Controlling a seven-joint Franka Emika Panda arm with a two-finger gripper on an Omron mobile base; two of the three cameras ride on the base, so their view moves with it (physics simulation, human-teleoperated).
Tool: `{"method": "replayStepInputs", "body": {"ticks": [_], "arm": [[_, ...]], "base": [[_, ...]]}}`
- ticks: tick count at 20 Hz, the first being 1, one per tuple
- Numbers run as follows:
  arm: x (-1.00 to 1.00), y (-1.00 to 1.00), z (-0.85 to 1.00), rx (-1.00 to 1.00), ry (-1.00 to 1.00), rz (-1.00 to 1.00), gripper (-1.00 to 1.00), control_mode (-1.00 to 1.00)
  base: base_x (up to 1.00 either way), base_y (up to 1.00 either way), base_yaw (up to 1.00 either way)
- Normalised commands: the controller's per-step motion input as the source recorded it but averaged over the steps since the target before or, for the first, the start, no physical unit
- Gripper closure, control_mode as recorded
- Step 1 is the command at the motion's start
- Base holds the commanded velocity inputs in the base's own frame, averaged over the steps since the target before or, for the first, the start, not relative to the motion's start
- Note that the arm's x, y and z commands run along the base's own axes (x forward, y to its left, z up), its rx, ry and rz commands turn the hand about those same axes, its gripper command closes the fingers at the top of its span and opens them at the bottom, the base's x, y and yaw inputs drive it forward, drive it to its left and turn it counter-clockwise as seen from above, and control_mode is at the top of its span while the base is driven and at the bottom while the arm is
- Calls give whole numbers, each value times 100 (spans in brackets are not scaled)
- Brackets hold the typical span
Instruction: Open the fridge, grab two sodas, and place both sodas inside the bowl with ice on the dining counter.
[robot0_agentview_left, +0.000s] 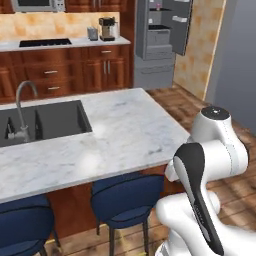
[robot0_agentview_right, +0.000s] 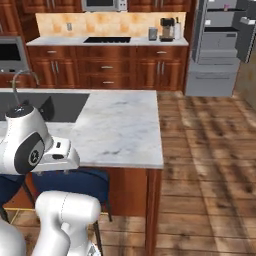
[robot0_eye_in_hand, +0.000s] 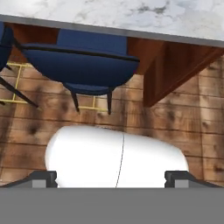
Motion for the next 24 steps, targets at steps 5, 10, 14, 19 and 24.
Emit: {"method": "replayStepInputs", "body": {"ticks": [5, 10, 14, 19, 24], "arm": [[0, 0, 0, 0, 0, 0, -100, 100], [0, 0, 0, 0, 0, 0, -100, 100], [0, 0, 0, 0, 0, 0, -100, 100], [0, 0, 0, 0, 0, 0, -100, 100], [0, 0, 0, 0, 0, 0, -100, 100]], "base": [[18, -100, -4], [31, -100, -7], [47, -100, -6], [71, -100, -2], [97, -100, 0]]}}
